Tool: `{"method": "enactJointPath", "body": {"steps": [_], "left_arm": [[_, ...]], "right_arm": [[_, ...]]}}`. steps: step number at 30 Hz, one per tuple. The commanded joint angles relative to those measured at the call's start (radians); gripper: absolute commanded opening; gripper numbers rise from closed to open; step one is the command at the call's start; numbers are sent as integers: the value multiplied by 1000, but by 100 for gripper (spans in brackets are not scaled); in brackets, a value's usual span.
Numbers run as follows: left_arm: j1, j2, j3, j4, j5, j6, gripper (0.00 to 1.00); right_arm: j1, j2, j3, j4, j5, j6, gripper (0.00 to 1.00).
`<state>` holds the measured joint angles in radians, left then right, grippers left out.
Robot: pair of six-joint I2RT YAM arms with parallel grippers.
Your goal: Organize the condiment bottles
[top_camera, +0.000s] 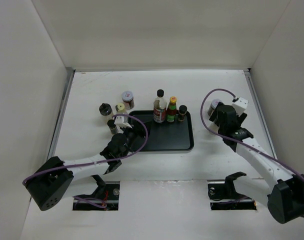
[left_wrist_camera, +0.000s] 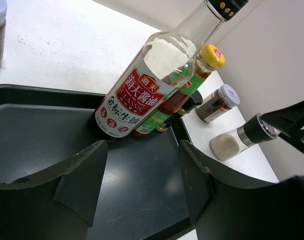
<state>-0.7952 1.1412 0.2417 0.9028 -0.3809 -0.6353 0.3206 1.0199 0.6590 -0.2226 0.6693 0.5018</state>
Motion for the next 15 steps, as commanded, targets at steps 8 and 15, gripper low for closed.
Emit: {"method": "enactJointPath", "body": {"steps": [8, 15], "left_arm": [[-6, -15, -4, 59, 13, -4, 57], [-5, -6, -2, 61, 14, -7, 57]], "right_arm": [[7, 80, -5, 86, -70, -14, 80], [36, 40, -10, 126, -14, -32, 49]]}}
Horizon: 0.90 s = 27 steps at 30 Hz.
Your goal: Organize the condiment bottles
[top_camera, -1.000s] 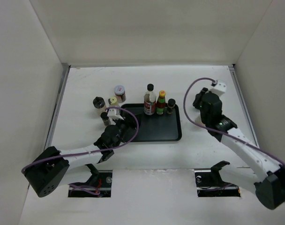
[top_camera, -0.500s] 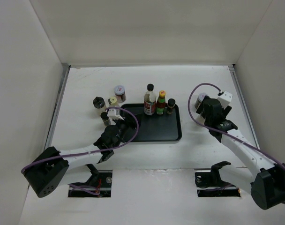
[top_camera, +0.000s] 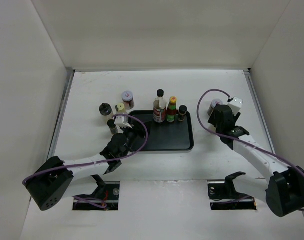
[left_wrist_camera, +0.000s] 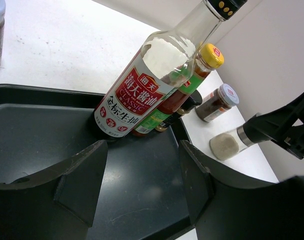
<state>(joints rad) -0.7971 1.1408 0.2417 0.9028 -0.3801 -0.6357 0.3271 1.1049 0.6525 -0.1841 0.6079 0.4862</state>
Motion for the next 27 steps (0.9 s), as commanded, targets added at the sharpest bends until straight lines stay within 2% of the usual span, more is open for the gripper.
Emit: {"method": "enactJointPath", "body": {"steps": [1, 6, 10, 17, 27], "left_arm": [[-3, -1, -2, 61, 14, -9, 57], [-4, -6, -1, 61, 14, -4, 57], [8, 2, -4, 61, 14, -12, 57], [3, 16, 1, 62, 14, -12, 57], [3, 2, -4, 64, 12, -4, 57]], "right_arm": [[57, -60, 1, 86, 62, -33, 47], [177, -96, 87, 2, 102, -67, 45], [287, -82, 133, 1, 63, -49, 45], [445, 62, 203, 113, 50, -57, 43], [511, 263, 263, 313, -17, -54, 41]]}}
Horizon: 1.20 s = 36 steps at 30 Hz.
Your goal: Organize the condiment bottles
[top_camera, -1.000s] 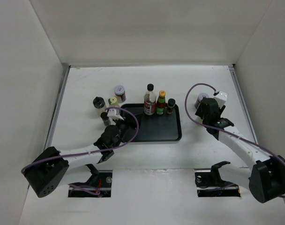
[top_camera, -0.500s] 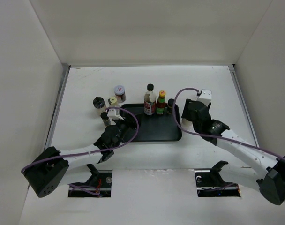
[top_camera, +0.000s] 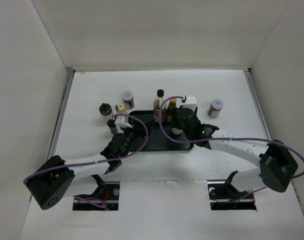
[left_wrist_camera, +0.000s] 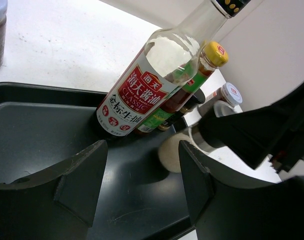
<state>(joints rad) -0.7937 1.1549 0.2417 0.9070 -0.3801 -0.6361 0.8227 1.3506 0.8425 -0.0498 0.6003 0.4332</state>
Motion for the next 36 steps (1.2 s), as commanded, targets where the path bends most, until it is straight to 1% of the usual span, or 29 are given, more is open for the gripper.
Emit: {"method": "enactJointPath", "body": {"steps": [1, 8, 11, 12, 13, 15, 16, 18, 23, 27, 28, 29, 31, 32, 33, 34, 35, 36], "left_arm": [[1, -6, -4, 59, 12, -8, 57], [3, 3, -1, 59, 14, -11, 57], [1, 0, -2, 64, 14, -10, 57], [0, -1, -2, 66, 14, -5, 57], [0, 2, -2, 66, 14, -5, 57], [1, 6, -2, 66, 14, -11, 57], [1, 3, -2, 66, 14, -11, 57], [-2, -1, -2, 66, 14, -5, 57], [0, -4, -4, 66, 14, -10, 57], [0, -1, -2, 66, 14, -10, 57], [0, -4, -4, 66, 14, -11, 57], [-2, -11, -4, 66, 14, -8, 57], [-6, -12, -4, 66, 10, -4, 57], [-6, -9, -2, 66, 10, -4, 57], [-6, -4, -2, 67, 12, -7, 57], [-5, -4, -2, 67, 14, -10, 57], [-6, -7, -4, 67, 14, -10, 57], [-8, -12, -4, 67, 14, -5, 57]], "right_arm": [[20, 37, 81, 188, -14, 2, 41], [37, 128, 98, 235, -39, 21, 42], [39, 145, 102, 238, -46, 32, 45], [42, 145, 102, 237, -45, 33, 46], [45, 143, 101, 235, -45, 35, 50], [45, 137, 98, 228, -42, 36, 62], [46, 131, 98, 220, -40, 32, 65], [49, 107, 95, 188, -34, 36, 70], [51, 12, 60, 125, -28, 36, 79], [33, -99, 7, 87, -31, 45, 80], [11, -132, -15, 90, -31, 45, 76], [-16, -163, -40, 94, -31, 47, 67], [-108, -211, -88, 103, -34, 64, 40], [-172, -215, -103, 99, -39, 79, 28], [-240, -211, -106, 87, -49, 87, 23], [-297, -200, -106, 77, -50, 91, 23], [-349, -183, -100, 70, -47, 90, 26], [-392, -167, -91, 62, -40, 85, 33]]}}
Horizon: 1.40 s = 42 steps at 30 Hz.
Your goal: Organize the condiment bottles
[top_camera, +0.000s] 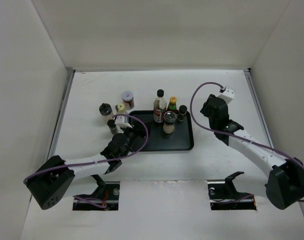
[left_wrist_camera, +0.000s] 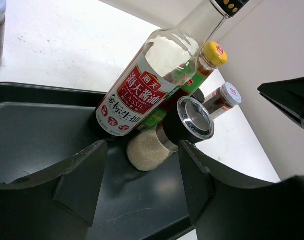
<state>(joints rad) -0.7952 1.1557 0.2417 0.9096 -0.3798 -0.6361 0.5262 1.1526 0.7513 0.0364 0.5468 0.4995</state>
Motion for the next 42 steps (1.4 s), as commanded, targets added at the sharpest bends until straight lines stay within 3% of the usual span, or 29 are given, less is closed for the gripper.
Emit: {"method": "enactJointPath", "body": {"steps": [1, 3, 5, 10, 17, 31, 39, 42], "left_arm": [[-6, -14, -4, 63, 13, -4, 57], [-8, -13, -4, 64, 10, -4, 57], [-5, -14, -5, 64, 13, -10, 57], [-6, -7, -4, 64, 13, -10, 57], [-3, 12, -1, 66, 13, -10, 57], [-3, 19, 1, 71, 13, -13, 57], [-6, 25, 2, 74, 15, -14, 57], [-6, 32, 2, 74, 15, -14, 57]], "right_arm": [[-128, 48, 8, -23, 24, 7, 42], [-198, 94, 37, -26, 47, -21, 68], [-260, 157, 77, -27, 44, -59, 80], [-347, 269, 141, -18, -54, -87, 82], [-361, 340, 166, 37, -104, -127, 84], [-364, 446, 229, 49, -93, -162, 73], [-340, 437, 212, 49, -42, -167, 48], [-312, 380, 174, 62, -33, -147, 45]]}}
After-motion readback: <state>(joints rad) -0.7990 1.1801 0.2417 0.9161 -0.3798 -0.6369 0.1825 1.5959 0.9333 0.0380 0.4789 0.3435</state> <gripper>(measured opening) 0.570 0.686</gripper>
